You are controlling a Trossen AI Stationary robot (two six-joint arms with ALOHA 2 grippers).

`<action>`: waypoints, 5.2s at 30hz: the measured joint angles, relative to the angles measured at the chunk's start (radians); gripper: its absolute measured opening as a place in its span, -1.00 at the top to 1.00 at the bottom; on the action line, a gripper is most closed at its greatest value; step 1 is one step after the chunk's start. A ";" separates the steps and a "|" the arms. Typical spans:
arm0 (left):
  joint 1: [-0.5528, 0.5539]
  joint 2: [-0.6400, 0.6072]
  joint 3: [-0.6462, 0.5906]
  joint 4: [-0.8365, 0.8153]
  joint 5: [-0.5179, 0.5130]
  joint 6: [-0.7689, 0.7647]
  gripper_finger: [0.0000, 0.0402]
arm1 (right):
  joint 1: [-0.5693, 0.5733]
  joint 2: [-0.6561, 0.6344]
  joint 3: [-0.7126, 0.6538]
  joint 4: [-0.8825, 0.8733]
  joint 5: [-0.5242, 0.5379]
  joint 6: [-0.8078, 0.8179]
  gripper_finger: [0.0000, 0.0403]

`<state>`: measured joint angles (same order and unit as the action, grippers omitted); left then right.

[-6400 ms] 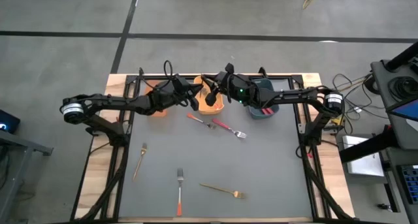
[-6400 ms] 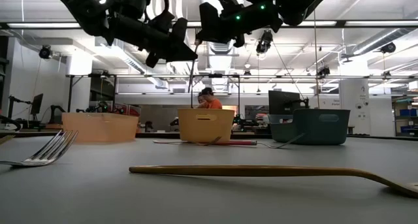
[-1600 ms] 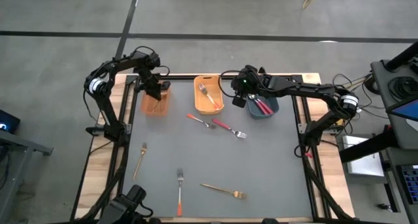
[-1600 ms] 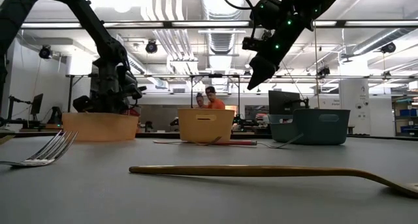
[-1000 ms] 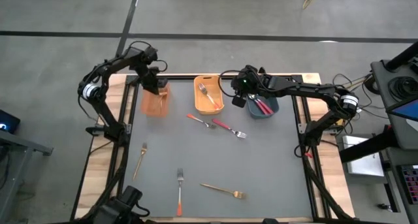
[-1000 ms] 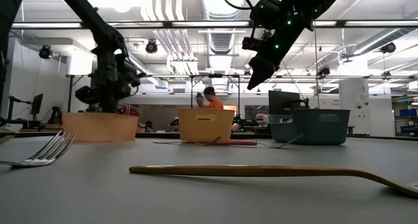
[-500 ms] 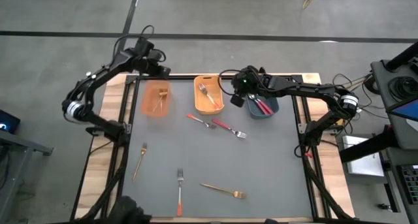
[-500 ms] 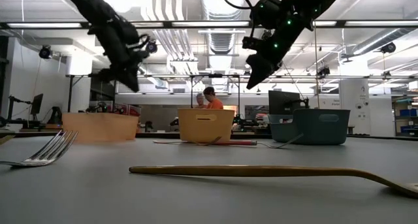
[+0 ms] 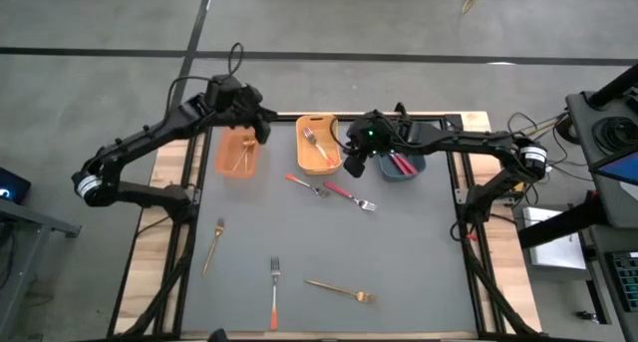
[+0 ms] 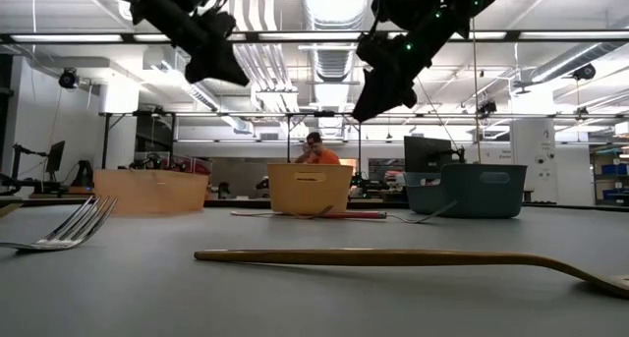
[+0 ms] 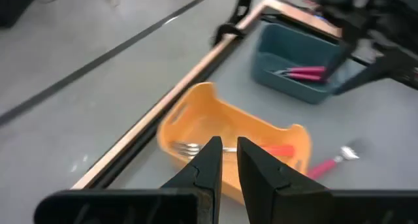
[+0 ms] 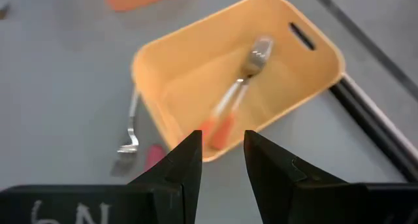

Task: Sort silverware by color (type)
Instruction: Put the red fork into the blue bin

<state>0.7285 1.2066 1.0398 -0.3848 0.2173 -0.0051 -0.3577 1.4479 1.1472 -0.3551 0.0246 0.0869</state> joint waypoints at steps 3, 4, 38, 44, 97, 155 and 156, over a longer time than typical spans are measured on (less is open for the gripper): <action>-0.059 -0.004 -0.019 0.029 0.000 0.017 0.85 | 0.031 0.000 0.001 0.000 -0.002 0.027 0.48; -0.077 -0.004 -0.030 0.048 -0.001 0.020 0.85 | 0.042 0.000 0.001 0.000 -0.003 0.028 0.48; -0.267 0.009 -0.196 0.519 0.000 0.064 0.85 | 0.308 0.011 0.039 -0.112 0.106 0.516 0.48; -0.267 0.009 -0.196 0.523 0.001 0.119 0.85 | 0.348 0.011 0.001 -0.112 0.194 0.623 0.48; -0.266 0.011 -0.189 0.521 0.001 0.255 0.85 | 0.343 0.320 -0.047 0.052 0.503 0.490 0.48; -0.266 0.011 -0.188 0.519 0.001 0.259 0.85 | 0.394 0.360 -0.026 0.032 0.251 0.416 0.63; -0.266 0.011 -0.188 0.519 0.001 0.259 0.85 | 0.394 0.355 -0.026 0.031 0.251 0.414 0.65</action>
<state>0.4625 1.2175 0.8520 0.1345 0.2180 0.2540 0.0360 1.8028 1.1210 -0.3241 0.2760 0.5006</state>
